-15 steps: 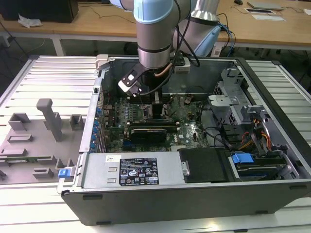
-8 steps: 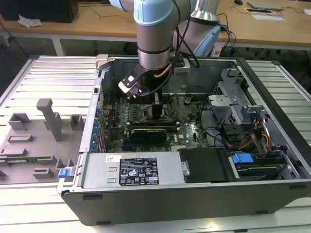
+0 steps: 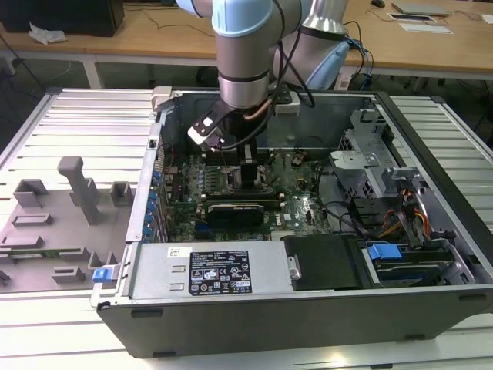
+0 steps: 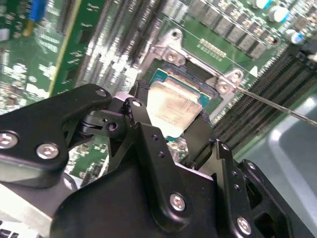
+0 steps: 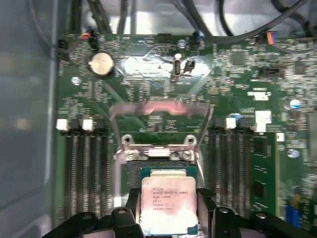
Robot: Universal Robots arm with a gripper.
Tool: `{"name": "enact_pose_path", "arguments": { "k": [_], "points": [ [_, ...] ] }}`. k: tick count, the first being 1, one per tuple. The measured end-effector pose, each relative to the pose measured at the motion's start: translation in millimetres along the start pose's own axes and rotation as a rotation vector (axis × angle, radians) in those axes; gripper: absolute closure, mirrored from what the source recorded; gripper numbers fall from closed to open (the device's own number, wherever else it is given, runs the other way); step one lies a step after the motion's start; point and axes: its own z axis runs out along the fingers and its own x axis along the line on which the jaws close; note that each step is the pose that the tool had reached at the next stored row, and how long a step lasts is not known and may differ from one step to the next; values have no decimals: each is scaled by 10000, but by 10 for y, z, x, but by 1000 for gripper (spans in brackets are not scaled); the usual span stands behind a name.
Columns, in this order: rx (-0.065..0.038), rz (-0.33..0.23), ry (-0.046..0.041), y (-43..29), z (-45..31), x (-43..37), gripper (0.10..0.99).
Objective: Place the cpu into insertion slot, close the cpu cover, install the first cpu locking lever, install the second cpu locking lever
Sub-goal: 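Place the cpu into insertion slot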
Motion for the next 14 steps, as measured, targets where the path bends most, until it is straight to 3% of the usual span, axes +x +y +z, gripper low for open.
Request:
{"name": "enact_pose_path", "arguments": {
  "k": [1, 14],
  "points": [
    [1, -3, -28, 0, 0, 6, 545],
    [2, -4, -31, -18, 79, 95, 545]
  ]
}}
